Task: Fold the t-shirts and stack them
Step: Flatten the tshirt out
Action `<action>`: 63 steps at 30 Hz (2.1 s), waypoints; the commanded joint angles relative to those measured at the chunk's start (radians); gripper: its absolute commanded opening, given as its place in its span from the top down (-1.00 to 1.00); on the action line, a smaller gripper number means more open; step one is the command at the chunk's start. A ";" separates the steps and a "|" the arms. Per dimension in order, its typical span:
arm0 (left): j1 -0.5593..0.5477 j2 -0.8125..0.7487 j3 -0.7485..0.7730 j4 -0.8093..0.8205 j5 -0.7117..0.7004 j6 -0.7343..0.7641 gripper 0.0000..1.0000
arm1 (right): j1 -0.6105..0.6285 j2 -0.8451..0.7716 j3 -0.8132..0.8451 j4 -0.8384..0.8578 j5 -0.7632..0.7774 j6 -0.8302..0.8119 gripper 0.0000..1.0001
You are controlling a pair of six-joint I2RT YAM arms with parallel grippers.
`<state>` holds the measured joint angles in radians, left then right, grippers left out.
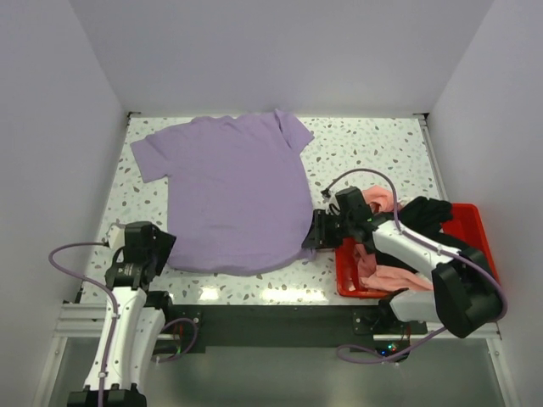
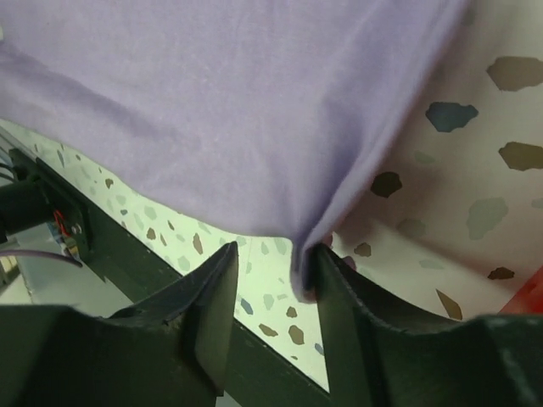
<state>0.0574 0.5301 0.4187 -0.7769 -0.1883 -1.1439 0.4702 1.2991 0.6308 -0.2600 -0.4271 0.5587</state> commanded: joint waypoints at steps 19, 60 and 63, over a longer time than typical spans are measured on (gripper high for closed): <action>-0.002 -0.007 0.324 0.050 -0.056 0.128 -1.00 | 0.145 -0.029 0.355 -0.313 0.355 -0.079 -0.98; -0.047 1.538 0.945 0.236 -0.137 0.443 -1.00 | 0.137 0.810 0.937 -0.423 0.567 -0.060 -0.98; -0.047 1.460 0.809 0.238 -0.142 0.412 -1.00 | 0.133 0.876 1.006 -0.397 0.550 -0.095 -0.98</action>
<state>0.0029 2.0235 1.3735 -0.3664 -0.2752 -0.6769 0.6201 2.1033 1.5757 -0.6662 0.0948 0.5102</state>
